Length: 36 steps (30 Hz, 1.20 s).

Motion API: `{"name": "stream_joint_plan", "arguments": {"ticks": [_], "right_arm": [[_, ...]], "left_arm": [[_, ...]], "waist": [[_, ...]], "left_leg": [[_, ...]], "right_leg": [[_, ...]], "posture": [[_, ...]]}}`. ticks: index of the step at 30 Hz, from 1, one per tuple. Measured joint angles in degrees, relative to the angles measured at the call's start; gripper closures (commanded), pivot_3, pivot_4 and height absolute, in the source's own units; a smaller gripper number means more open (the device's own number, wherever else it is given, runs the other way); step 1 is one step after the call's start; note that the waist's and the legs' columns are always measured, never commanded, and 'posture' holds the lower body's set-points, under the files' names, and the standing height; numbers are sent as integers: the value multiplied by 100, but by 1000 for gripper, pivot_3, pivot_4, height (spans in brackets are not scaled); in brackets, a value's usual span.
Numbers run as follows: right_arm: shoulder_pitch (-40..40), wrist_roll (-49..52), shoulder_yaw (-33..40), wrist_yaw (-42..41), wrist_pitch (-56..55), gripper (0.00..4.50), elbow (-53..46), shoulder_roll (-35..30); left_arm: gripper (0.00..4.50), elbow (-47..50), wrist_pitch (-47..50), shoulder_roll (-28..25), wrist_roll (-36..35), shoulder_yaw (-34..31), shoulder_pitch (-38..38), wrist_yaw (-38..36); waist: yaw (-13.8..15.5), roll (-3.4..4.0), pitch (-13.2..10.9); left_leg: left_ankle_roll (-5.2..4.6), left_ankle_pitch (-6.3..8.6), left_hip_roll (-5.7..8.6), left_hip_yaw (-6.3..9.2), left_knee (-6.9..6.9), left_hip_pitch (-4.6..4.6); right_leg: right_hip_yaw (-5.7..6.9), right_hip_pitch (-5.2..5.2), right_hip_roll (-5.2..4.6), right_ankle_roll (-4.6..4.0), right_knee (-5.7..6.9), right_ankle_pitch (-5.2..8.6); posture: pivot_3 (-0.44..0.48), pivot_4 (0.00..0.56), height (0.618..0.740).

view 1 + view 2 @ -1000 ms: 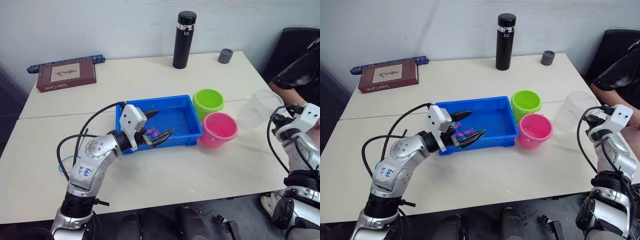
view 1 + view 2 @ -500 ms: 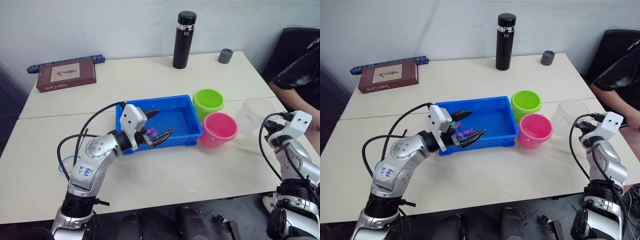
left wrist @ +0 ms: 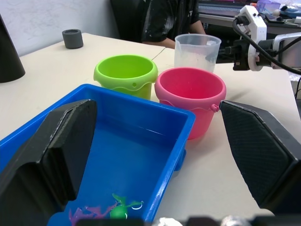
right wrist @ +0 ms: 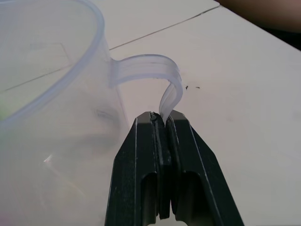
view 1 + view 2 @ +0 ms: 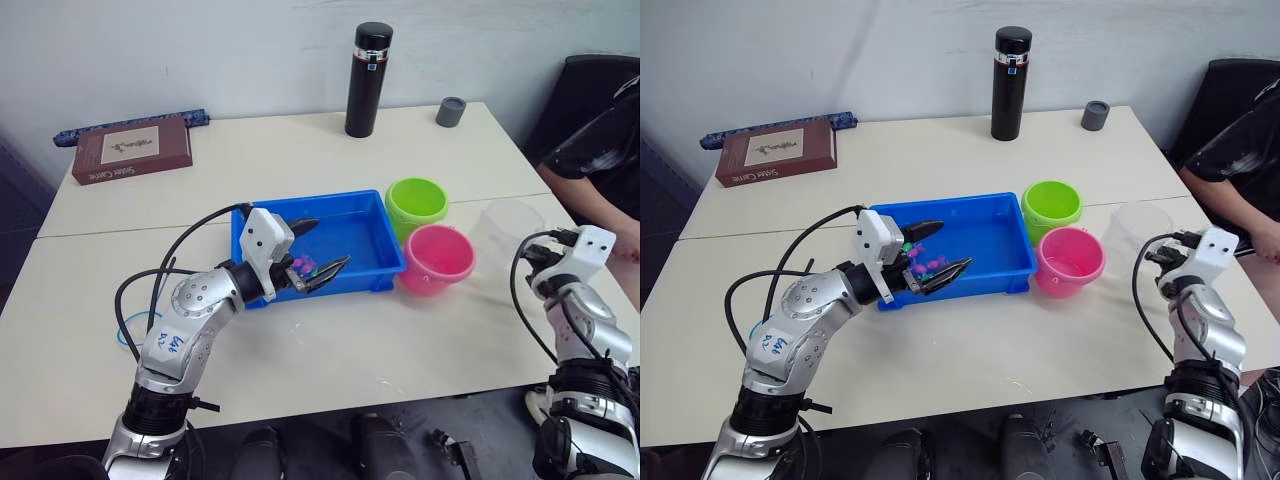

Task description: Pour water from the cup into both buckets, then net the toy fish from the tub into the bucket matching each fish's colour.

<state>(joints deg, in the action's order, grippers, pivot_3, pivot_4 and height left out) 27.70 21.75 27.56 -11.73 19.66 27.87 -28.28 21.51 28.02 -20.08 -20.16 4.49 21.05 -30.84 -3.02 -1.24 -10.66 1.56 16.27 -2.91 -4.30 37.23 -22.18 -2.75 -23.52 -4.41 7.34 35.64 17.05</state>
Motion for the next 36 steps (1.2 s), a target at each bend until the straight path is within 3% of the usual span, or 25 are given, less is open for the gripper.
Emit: {"name": "stream_joint_plan", "arguments": {"ticks": [21, 24, 36], "right_arm": [[4, -30, -36, -15, -277, 4403, 198, 125], [4, -30, -37, -16, -292, 3482, 198, 138], [3, -29, -37, -35, -291, 3482, 198, 139]], "left_arm": [[0, 1, -1, 1, 11, 0, 0, 14], [0, 1, -1, 1, 11, 0, 0, 14], [0, 1, -2, 5, 11, 0, 0, 13]], "waist": [[-2, 0, 0], [0, 0, 0], [0, 0, 0]], "left_leg": [[0, 0, 0, 1, -1, 0], [0, 0, 0, 1, -1, 0], [0, 0, 0, 1, -1, 0]], "right_leg": [[0, 1, 0, 0, -1, 0], [0, 0, 0, 0, -1, 0], [0, 0, 0, 0, -2, 0]], "posture": [[0, 150, 740], [0, 150, 740], [0, 150, 740]]}}
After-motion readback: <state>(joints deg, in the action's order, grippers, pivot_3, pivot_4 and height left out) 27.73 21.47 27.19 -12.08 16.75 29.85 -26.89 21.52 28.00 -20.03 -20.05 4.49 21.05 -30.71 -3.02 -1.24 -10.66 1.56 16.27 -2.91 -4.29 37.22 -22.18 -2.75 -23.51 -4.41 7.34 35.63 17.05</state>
